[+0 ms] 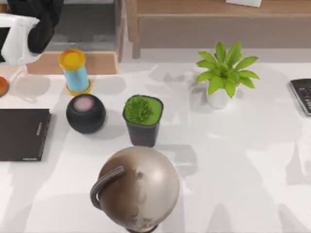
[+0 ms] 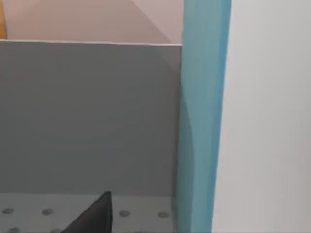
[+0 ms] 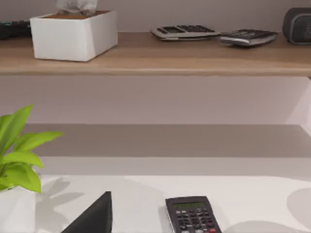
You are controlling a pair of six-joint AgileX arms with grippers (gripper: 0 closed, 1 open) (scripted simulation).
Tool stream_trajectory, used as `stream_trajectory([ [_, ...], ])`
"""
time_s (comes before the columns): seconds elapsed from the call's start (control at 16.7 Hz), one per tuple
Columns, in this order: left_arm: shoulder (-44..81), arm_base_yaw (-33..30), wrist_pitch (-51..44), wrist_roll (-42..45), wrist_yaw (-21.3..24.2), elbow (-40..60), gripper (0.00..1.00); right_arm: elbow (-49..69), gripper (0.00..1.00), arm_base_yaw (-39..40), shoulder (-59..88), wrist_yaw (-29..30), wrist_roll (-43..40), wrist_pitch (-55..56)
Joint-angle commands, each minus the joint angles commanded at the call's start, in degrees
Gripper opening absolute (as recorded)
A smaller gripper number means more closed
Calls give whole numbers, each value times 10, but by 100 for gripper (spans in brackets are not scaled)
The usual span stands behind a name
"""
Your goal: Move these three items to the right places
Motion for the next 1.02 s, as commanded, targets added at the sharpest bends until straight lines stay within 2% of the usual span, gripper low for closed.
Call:
stream_trajectory([
  [0.3, 44, 5, -19, 0, 6, 63, 100, 0, 100, 0, 0, 0, 0, 0],
  [0.54, 48, 5, -20, 0, 6, 68, 100, 0, 100, 0, 0, 0, 0, 0],
  [1.02, 48, 5, -20, 0, 6, 68, 40, 0, 100, 0, 0, 0, 0, 0],
])
